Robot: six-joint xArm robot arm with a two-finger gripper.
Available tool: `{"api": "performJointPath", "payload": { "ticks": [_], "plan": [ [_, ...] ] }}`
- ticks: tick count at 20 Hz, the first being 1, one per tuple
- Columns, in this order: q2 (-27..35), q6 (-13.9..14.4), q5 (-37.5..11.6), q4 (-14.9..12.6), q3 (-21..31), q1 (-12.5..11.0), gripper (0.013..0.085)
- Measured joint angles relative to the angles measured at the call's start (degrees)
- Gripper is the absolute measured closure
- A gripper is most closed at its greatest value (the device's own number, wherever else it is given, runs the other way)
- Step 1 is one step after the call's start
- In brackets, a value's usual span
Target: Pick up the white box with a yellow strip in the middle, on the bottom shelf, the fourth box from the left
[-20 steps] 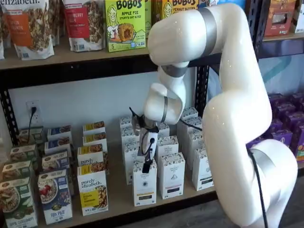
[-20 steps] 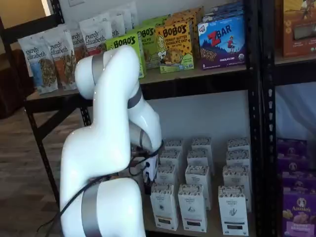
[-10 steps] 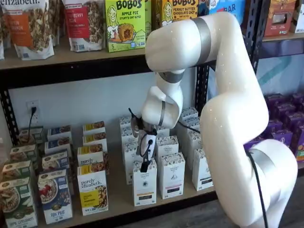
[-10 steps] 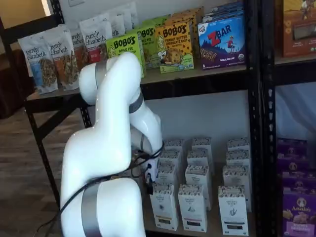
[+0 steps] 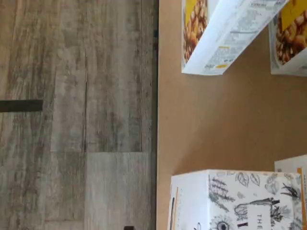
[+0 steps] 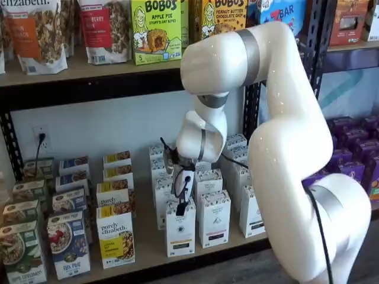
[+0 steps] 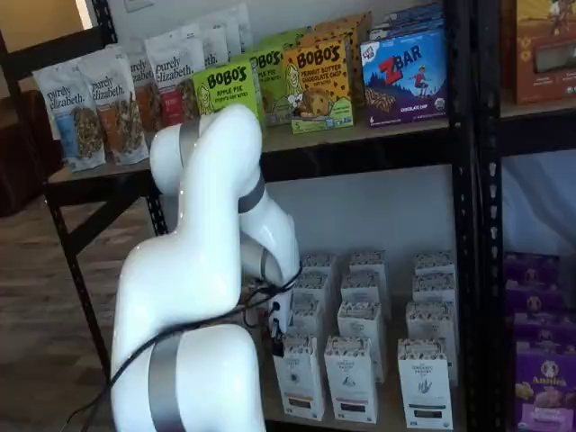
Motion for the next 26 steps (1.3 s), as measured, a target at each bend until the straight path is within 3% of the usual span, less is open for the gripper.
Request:
{"api": "performJointPath", "payload": {
  "ticks": [13,26],
  "plan": [
    [5.3,-0.8,0.3,0.2,-5.7,-0.8,0.013],
    [9.9,3.8,1.8,-5.7,-11.5,-1.8,0.013]
  ]
}}
